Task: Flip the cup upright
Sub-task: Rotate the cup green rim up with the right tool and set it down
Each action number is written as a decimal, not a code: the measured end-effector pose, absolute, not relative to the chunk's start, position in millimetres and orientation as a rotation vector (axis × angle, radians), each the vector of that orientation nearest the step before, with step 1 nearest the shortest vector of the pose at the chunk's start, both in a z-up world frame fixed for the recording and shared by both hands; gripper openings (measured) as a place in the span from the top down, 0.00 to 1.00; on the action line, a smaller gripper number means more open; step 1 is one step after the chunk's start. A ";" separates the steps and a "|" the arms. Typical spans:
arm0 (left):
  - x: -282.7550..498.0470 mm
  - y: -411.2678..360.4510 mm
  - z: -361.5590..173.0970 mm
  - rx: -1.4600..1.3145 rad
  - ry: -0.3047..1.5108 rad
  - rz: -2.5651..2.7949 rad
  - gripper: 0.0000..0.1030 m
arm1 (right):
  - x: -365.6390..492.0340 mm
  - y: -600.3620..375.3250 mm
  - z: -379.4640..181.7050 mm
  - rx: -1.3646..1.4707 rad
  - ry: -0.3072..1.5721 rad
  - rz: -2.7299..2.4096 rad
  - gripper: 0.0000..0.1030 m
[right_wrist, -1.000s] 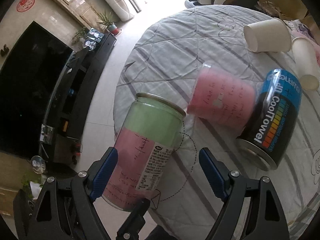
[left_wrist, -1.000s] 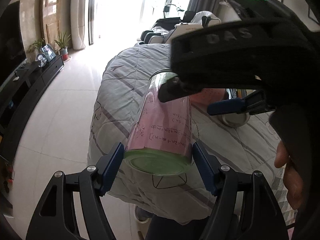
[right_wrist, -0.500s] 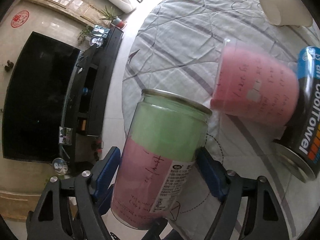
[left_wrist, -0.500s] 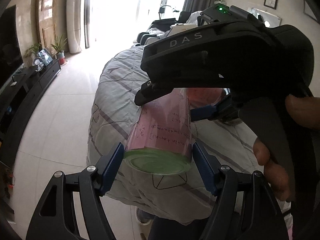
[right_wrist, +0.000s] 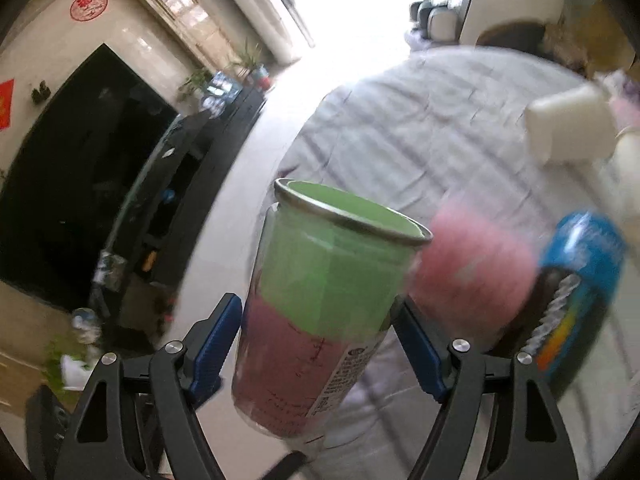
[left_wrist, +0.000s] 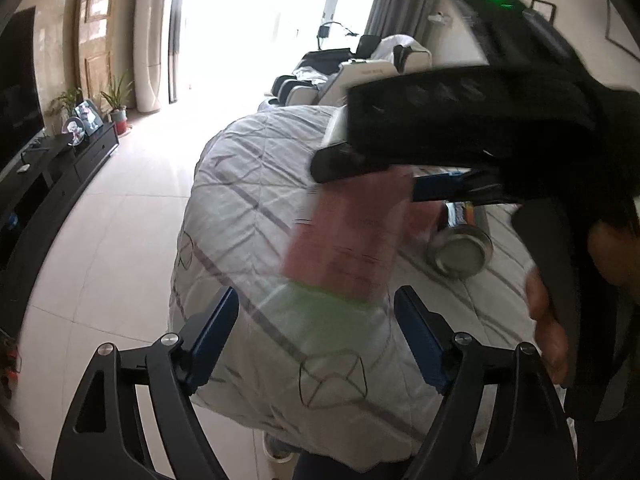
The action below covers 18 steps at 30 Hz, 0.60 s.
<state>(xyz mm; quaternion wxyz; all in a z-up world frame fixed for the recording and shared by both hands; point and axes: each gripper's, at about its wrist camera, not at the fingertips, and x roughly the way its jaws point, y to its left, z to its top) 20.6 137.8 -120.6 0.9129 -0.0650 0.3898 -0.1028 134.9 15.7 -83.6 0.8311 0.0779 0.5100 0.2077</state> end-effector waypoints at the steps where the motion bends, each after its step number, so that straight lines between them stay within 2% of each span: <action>1: 21.7 137.3 -123.3 -0.135 0.807 -0.213 0.20 | 133.9 13.9 -81.3 0.144 1.060 0.432 0.24; 11: 44.6 120.7 -139.5 -0.138 0.848 -0.238 0.20 | 110.8 14.4 -71.9 -0.158 0.859 0.326 0.24; 18: 44.8 120.0 -147.6 -0.143 0.875 -0.232 0.20 | 91.4 12.0 -75.2 -0.199 0.791 0.337 0.24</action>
